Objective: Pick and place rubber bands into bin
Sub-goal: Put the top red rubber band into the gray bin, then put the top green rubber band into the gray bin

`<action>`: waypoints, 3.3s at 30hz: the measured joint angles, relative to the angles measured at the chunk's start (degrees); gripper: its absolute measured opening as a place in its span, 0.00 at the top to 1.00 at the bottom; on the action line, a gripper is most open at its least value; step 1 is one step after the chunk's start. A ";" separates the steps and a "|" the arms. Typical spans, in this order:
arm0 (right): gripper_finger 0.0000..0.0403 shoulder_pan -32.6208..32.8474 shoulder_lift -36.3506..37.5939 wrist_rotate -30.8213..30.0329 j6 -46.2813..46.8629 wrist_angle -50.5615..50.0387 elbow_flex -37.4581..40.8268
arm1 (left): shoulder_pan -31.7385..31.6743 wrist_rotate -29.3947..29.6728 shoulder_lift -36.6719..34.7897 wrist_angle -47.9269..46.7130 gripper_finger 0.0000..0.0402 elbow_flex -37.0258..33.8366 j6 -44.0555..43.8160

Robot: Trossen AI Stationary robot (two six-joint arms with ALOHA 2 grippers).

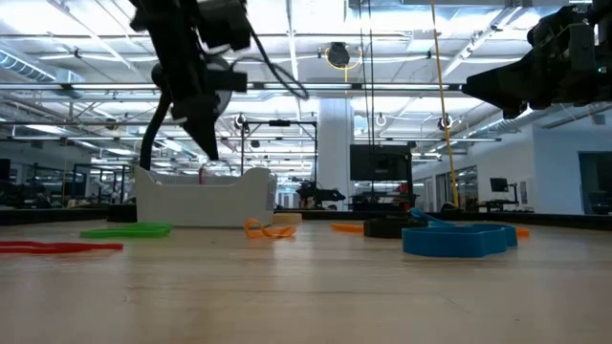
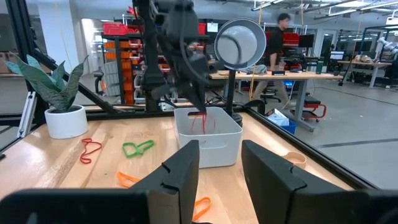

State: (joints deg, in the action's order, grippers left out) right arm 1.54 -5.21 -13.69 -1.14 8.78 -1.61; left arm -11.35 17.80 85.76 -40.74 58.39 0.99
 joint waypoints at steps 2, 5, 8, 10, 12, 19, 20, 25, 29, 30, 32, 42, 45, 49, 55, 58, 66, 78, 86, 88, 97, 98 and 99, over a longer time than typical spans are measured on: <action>0.71 0.00 0.00 0.00 0.02 0.00 0.00 | -0.71 -1.00 2.20 0.19 0.98 0.00 0.00; 0.71 0.00 0.00 0.00 0.02 0.00 0.01 | -1.45 -2.00 5.10 0.51 0.97 0.00 0.12; 0.71 0.00 0.00 0.00 0.02 0.00 0.01 | -2.05 -2.79 7.51 0.53 0.99 0.00 0.22; 0.71 0.00 0.00 0.00 0.02 0.00 0.02 | -2.29 -2.86 8.84 0.53 0.99 0.00 0.17; 0.71 0.00 0.00 0.00 0.02 0.00 0.02 | -2.49 -2.88 9.82 0.53 0.97 0.00 0.16; 0.71 -0.01 0.00 0.00 0.02 -0.02 0.02 | -2.52 -2.95 10.60 0.70 0.95 0.00 0.22; 0.71 0.00 0.00 0.00 0.02 0.00 0.00 | -2.52 -2.95 10.61 0.69 0.96 0.00 0.18; 0.71 0.00 0.00 0.00 0.02 -0.01 0.01 | -2.52 -2.92 10.60 0.70 0.99 0.00 0.22; 0.71 -0.02 0.00 0.00 0.02 -0.02 0.02 | -2.50 -2.88 10.60 0.70 0.96 0.00 0.23; 0.71 -0.01 0.00 0.00 0.02 -0.02 0.01 | -2.50 -2.87 10.60 0.70 0.94 0.00 0.26; 0.71 -0.02 0.00 0.00 0.02 -0.02 0.02 | -2.50 -2.82 10.60 0.72 0.91 0.00 0.35; 0.71 0.00 0.00 0.00 0.02 -0.02 0.02 | -2.50 -2.74 10.60 0.70 0.78 0.00 -0.95; 0.71 0.00 0.00 0.00 0.02 -0.02 0.02 | -2.50 -2.32 10.60 0.70 0.70 0.00 -1.41; 0.71 0.00 0.00 0.00 0.02 -0.02 0.00 | -2.48 -2.29 10.60 0.70 0.61 0.00 0.40; 0.71 0.00 0.00 0.00 0.03 -0.02 0.00 | -2.33 -2.30 8.54 0.39 0.55 0.02 0.42; 0.71 0.00 0.00 0.00 0.04 -0.02 0.01 | -2.03 -2.32 6.11 0.14 0.55 0.00 0.44; 0.71 -0.01 0.02 0.00 0.04 -0.02 0.00 | 0.42 -2.91 -3.91 0.58 0.55 0.07 -2.25; 0.71 0.00 0.01 0.02 0.05 0.03 0.01 | 9.97 -16.70 -11.28 -0.61 0.55 0.07 1.30; 0.71 0.00 0.02 0.02 0.43 0.04 0.01 | 17.05 -14.84 -9.08 -3.87 0.55 0.01 3.84; 0.71 -0.01 0.00 0.02 0.43 0.04 0.01 | 17.98 -13.32 -8.58 -5.54 0.55 -0.28 2.86; 0.71 0.00 0.00 0.01 0.46 0.50 0.02 | 18.46 -12.65 -5.98 -3.45 0.55 -7.51 1.12; 0.71 0.00 0.02 0.01 0.46 0.50 0.02 | 18.46 -12.75 -5.98 -3.45 0.55 -8.39 0.77; 0.71 0.00 0.00 0.01 0.46 0.49 0.01 | 18.46 -12.92 -6.19 -3.23 0.55 -9.30 0.29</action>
State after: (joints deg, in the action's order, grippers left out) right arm 1.54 -5.21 -13.68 -0.69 9.26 -1.60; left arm 7.11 4.88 79.57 -43.97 49.09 1.28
